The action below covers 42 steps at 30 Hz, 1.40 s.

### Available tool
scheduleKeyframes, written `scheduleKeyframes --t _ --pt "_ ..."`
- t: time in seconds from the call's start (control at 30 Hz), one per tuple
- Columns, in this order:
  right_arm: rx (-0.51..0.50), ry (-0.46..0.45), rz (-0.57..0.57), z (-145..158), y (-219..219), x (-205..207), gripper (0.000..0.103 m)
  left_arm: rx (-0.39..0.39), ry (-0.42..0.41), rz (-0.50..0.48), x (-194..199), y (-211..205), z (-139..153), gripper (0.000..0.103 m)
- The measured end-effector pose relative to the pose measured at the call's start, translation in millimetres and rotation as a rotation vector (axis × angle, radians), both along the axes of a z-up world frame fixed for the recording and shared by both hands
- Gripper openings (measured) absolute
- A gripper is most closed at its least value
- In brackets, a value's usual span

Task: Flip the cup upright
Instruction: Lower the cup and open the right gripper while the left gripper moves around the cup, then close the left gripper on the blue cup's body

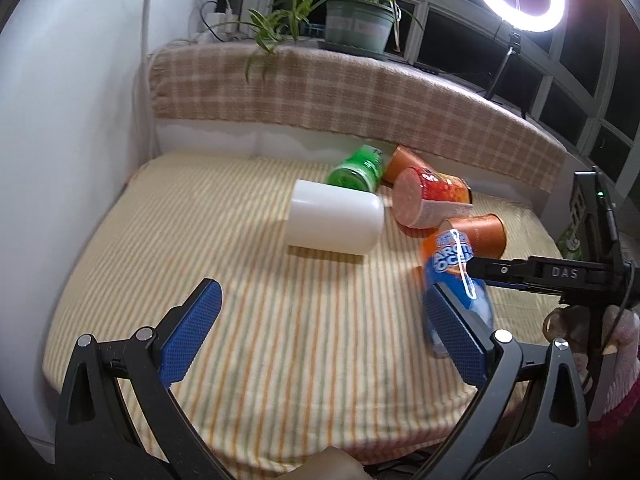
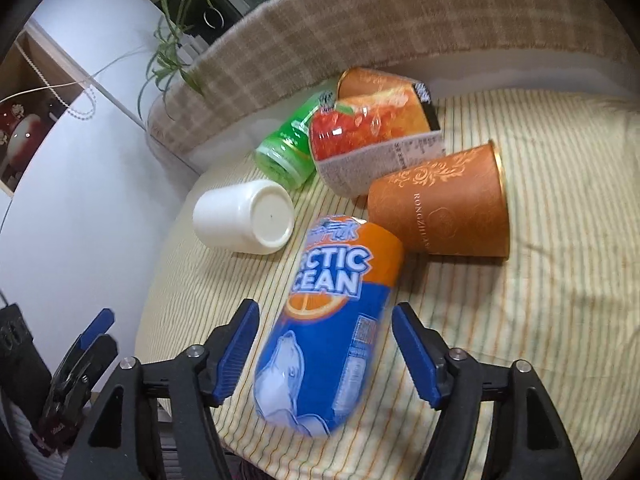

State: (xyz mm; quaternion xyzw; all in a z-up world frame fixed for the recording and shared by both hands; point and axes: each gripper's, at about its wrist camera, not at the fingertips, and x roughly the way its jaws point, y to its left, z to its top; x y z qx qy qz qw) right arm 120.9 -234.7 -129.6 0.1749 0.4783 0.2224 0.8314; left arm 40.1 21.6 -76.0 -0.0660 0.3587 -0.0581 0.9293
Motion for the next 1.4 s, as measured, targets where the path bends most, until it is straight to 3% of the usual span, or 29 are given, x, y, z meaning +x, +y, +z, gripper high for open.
scheduleKeyframes --t 0.13,0.3,0.4,0.67,0.87,1.4 --pt "0.008 -0.043 0.002 13 -7 -15 0.073 -0.057 0.044 -0.067 12 -10 -2 0.103" --pt "-0.029 -0.119 -0.006 31 -13 -42 0.074 -0.209 0.154 -0.164 42 -21 -9 0.103" --pt "-0.065 -0.152 -0.032 37 -21 -59 0.074 -0.261 0.209 -0.205 59 -31 -14 0.098" --pt "-0.101 -0.170 -0.139 36 -56 -87 0.077 -0.403 0.382 -0.283 99 -52 -44 0.091" --pt "-0.094 -0.147 -0.192 28 -73 -97 0.078 -0.442 0.455 -0.303 119 -67 -57 0.085" --pt "-0.084 -0.117 -0.248 17 -93 -108 0.080 -0.413 0.526 -0.330 145 -102 -78 0.079"
